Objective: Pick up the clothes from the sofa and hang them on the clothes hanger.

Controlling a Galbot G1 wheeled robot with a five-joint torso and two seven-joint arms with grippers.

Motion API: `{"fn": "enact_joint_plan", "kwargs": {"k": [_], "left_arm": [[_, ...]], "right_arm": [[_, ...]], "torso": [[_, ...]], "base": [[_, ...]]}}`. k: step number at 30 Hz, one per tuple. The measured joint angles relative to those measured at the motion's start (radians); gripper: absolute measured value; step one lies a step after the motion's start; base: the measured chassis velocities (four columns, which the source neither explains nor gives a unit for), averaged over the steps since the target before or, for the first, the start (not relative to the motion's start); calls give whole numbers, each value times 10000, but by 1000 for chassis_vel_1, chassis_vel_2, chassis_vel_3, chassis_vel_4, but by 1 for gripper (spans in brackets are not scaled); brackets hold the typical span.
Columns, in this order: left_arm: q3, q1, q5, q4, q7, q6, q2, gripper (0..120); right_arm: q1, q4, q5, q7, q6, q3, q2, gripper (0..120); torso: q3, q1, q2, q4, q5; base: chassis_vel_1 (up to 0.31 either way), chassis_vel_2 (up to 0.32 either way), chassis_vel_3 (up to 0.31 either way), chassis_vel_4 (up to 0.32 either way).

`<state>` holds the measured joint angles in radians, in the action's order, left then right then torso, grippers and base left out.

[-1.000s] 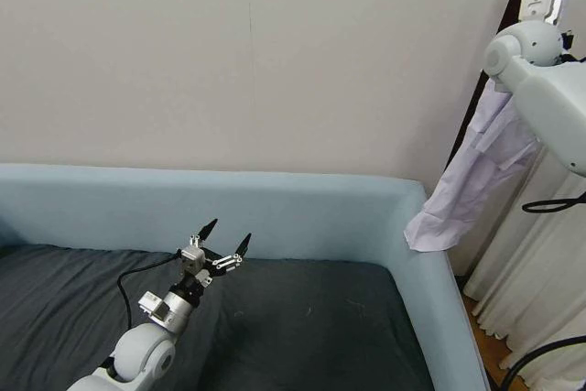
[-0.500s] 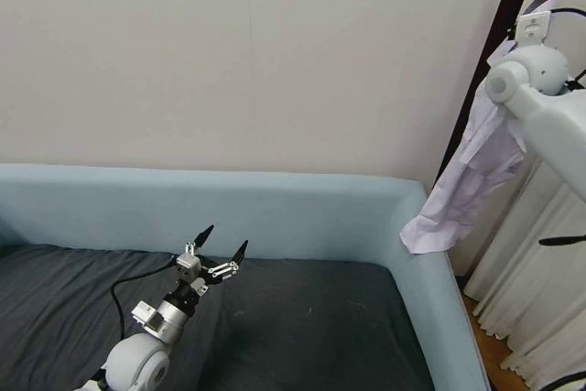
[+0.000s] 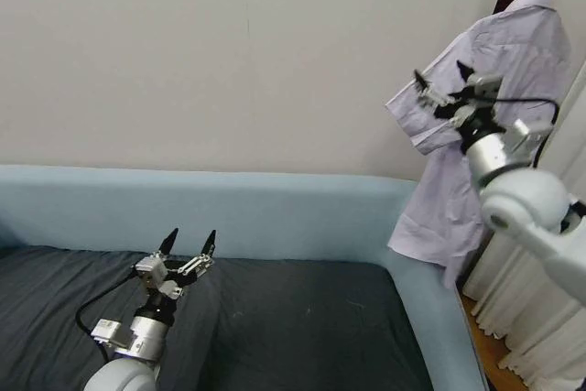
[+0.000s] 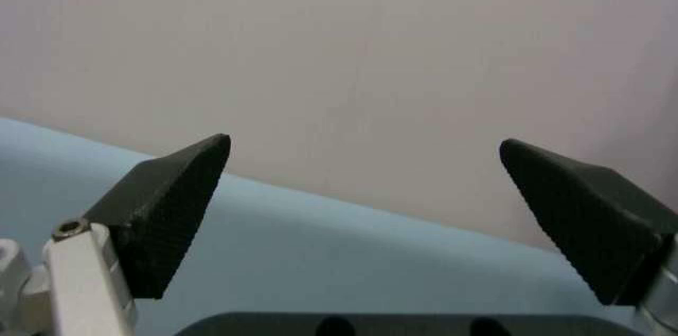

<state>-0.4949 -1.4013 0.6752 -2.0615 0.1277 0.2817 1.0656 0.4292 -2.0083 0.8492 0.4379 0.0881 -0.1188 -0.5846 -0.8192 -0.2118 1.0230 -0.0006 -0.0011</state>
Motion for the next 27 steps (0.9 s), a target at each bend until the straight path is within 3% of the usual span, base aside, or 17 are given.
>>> {"fn": "enact_joint_plan", "kwargs": {"k": [1, 5, 6, 10, 11, 14, 21, 27], "left_arm": [[0, 0, 0, 0, 0, 0, 0, 100], [-627, -661, -561, -227, -292, 874, 1124, 100], [-627, -661, -561, -227, -292, 874, 1124, 100], [-551, -1385, -1058, -421, -358, 1043, 1767, 100], [-551, -1385, -1058, -421, -358, 1043, 1767, 100], [-366, -1892, -1585, -428, -176, 1084, 1972, 100], [-76, -2409, -2147, -548, -58, 1293, 2264, 100], [34, -2839, -2747, -1267, 183, 993, 2401, 100]], "right_arm": [[0, 0, 0, 0, 0, 0, 0, 97], [2940, -443, -1714, -454, 334, 1193, -1326, 100], [2940, -443, -1714, -454, 334, 1193, -1326, 100], [5327, -35, -3777, -1136, 1192, 1969, -2706, 100], [5327, -35, -3777, -1136, 1192, 1969, -2706, 100], [6630, 303, -5084, -1647, 1496, 2601, -3788, 100], [8031, 326, -5872, -2018, 1853, 3321, -4560, 100], [9049, -561, -6046, -1573, 1217, 3740, -4726, 100]], "torso": [[0, 0, 0, 0, 0], [-2, 0, 0, -6, 2], [-2, 0, 0, -6, 2], [-3, -1, -1, -8, 2], [-3, -1, -1, -8, 2], [-2, 0, -1, -6, 3], [-3, -1, -1, -7, 2], [-2, 0, 0, -9, 3]], "base": [[0, 0, 0, 0], [0, 0, 0, 0], [0, 0, 0, 0], [0, 0, 0, 0], [0, 0, 0, 0], [0, 0, 0, 0], [0, 0, 0, 0], [0, 0, 0, 0]]}}
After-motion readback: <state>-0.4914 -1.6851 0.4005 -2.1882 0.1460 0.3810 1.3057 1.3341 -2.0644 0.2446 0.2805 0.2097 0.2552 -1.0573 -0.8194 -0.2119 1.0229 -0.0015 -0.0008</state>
